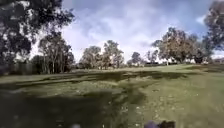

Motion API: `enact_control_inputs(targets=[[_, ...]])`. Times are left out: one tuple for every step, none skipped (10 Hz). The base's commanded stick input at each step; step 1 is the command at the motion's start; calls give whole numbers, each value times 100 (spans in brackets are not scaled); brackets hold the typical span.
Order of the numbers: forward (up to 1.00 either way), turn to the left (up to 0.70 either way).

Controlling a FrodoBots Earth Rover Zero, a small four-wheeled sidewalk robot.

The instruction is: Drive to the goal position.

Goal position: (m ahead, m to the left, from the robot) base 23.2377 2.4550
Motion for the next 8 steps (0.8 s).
enact_control_inputs(targets=[[70,0],[70,0],[70,0],[70,0],[70,2],[70,3],[70,30],[70,33]])
